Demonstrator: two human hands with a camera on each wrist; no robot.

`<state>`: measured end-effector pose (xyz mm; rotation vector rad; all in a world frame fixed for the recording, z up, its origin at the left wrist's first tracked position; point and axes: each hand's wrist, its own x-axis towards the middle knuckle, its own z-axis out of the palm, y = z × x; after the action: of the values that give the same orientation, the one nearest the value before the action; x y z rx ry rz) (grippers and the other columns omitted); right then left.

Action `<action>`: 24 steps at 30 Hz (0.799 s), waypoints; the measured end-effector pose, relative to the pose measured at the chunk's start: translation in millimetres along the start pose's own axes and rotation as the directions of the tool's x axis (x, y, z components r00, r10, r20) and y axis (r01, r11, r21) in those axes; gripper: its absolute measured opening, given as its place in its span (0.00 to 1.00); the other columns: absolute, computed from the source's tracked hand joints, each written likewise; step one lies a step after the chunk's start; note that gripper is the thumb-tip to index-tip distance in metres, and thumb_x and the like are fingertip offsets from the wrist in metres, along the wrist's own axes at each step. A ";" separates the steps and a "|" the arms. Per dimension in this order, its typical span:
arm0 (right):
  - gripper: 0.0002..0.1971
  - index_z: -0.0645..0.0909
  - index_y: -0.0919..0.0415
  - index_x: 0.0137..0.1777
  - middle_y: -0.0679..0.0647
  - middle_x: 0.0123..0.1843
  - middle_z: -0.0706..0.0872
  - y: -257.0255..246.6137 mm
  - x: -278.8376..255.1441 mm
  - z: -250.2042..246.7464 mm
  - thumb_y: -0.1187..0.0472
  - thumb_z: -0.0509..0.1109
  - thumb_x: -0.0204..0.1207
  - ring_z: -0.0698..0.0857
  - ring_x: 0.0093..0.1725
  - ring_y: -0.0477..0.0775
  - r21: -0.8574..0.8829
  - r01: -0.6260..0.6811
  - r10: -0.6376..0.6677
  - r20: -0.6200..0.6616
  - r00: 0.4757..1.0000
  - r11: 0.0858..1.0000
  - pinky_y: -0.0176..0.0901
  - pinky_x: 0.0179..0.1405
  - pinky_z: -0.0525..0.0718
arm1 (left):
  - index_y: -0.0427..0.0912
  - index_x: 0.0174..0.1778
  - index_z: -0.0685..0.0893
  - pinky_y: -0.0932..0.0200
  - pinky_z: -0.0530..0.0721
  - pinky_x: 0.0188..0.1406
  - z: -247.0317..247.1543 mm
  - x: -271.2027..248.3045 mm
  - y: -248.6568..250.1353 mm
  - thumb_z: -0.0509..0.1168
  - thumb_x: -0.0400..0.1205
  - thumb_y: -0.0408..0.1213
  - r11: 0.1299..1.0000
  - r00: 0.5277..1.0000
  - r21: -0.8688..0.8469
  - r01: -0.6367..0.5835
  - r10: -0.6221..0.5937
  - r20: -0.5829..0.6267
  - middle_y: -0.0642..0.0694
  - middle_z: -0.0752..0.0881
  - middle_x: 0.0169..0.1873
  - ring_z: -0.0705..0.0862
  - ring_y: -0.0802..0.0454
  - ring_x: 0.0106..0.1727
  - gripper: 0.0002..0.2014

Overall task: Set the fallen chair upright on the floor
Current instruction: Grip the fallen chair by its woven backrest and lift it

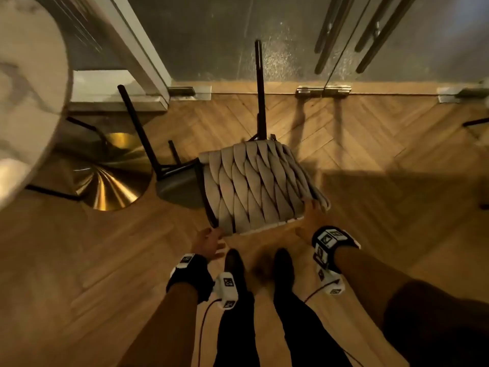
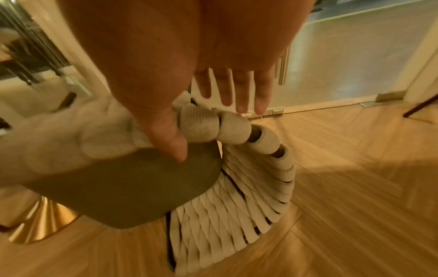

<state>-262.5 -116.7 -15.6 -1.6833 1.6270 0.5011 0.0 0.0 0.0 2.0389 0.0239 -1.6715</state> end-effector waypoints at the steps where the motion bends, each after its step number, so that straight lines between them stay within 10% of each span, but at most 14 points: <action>1: 0.53 0.46 0.53 0.85 0.59 0.87 0.54 0.9 9.9 3.4 0.57 0.79 0.68 0.59 0.83 0.68 -0.040 0.010 -0.011 -0.025 1.000 0.999 0.63 0.79 0.68 | 0.42 0.73 0.74 0.40 0.85 0.60 2.4 8.4 -2.4 0.66 0.82 0.51 0.999 1.000 -0.052 0.000 0.001 0.012 0.41 0.83 0.60 0.84 0.41 0.57 0.26; 4: 0.58 0.37 0.55 0.86 0.62 0.89 0.46 6.1 41.5 14.9 0.51 0.78 0.70 0.51 0.86 0.68 -0.194 -0.002 -0.005 -0.034 0.999 0.981 0.62 0.84 0.54 | 0.45 0.67 0.80 0.45 0.90 0.52 8.2 31.7 -8.4 0.72 0.75 0.56 0.976 0.999 -0.215 0.008 0.000 0.037 0.42 0.87 0.61 0.86 0.40 0.59 0.28; 11: 0.51 0.36 0.53 0.86 0.63 0.87 0.58 13.9 43.1 9.8 0.45 0.70 0.76 0.63 0.82 0.71 -0.281 0.069 -0.090 -0.065 0.994 0.957 0.66 0.81 0.62 | 0.40 0.71 0.74 0.44 0.89 0.47 23.9 17.7 -6.0 0.72 0.78 0.48 0.863 1.000 -0.505 -0.009 0.015 0.008 0.37 0.85 0.63 0.86 0.39 0.58 0.28; 24: 0.37 0.62 0.32 0.77 0.53 0.78 0.75 31.2 -56.3 -88.5 0.33 0.70 0.67 0.74 0.75 0.62 0.154 0.132 -0.090 -0.256 0.962 0.979 0.65 0.75 0.73 | 0.43 0.68 0.76 0.47 0.92 0.36 0.0 -96.7 58.8 0.70 0.79 0.52 0.856 0.993 -0.505 -0.113 0.085 -0.078 0.36 0.83 0.62 0.87 0.36 0.57 0.25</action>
<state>-318.1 -140.1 75.7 -1.7495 1.6847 0.0935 -5.0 -23.1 110.7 1.6469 0.3390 -1.3631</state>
